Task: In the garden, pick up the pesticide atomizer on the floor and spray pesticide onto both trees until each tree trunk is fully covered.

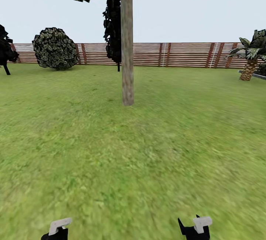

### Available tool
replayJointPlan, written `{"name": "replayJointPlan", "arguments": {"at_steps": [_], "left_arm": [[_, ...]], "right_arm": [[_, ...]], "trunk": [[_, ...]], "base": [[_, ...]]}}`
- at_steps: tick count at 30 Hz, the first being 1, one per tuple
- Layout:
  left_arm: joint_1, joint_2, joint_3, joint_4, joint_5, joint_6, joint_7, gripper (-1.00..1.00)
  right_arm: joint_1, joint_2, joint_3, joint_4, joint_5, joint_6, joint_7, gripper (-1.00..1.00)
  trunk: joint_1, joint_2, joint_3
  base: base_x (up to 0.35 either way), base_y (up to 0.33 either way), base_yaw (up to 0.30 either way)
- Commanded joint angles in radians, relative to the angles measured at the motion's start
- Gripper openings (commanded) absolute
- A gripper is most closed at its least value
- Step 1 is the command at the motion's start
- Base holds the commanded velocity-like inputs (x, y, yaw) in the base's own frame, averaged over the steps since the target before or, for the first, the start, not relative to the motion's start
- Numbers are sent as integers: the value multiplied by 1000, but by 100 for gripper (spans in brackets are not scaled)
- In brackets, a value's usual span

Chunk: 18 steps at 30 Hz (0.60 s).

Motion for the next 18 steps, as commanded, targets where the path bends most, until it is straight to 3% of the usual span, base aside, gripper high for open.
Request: {"name": "replayJointPlan", "arguments": {"at_steps": [1, 18], "left_arm": [[-1, 0, -1, 1, 9, -3, 0, -100], [0, 0, -1, 1, 9, -4, 0, -100]], "right_arm": [[-1, 0, 0, 1, 1, -3, 1, 100], [-1, 0, 0, 1, 1, -3, 2, 100]], "trunk": [[0, 0, -1], [0, 0, -1]], "base": [[341, 0, 0], [341, 0, 0]]}}
